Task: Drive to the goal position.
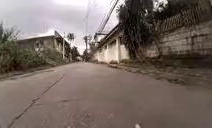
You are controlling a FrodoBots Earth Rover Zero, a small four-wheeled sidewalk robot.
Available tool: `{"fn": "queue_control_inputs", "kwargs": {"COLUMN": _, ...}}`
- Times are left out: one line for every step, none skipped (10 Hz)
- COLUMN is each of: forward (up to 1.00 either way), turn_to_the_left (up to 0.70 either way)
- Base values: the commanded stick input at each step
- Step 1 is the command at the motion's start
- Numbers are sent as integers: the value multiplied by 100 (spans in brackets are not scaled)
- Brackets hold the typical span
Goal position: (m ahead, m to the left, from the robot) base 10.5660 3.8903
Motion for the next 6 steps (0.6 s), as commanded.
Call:
{"fn": "queue_control_inputs", "kwargs": {"forward": 50, "turn_to_the_left": 3}}
{"fn": "queue_control_inputs", "kwargs": {"forward": 50, "turn_to_the_left": 3}}
{"fn": "queue_control_inputs", "kwargs": {"forward": 50, "turn_to_the_left": 3}}
{"fn": "queue_control_inputs", "kwargs": {"forward": 51, "turn_to_the_left": 3}}
{"fn": "queue_control_inputs", "kwargs": {"forward": 51, "turn_to_the_left": 3}}
{"fn": "queue_control_inputs", "kwargs": {"forward": 51, "turn_to_the_left": 3}}
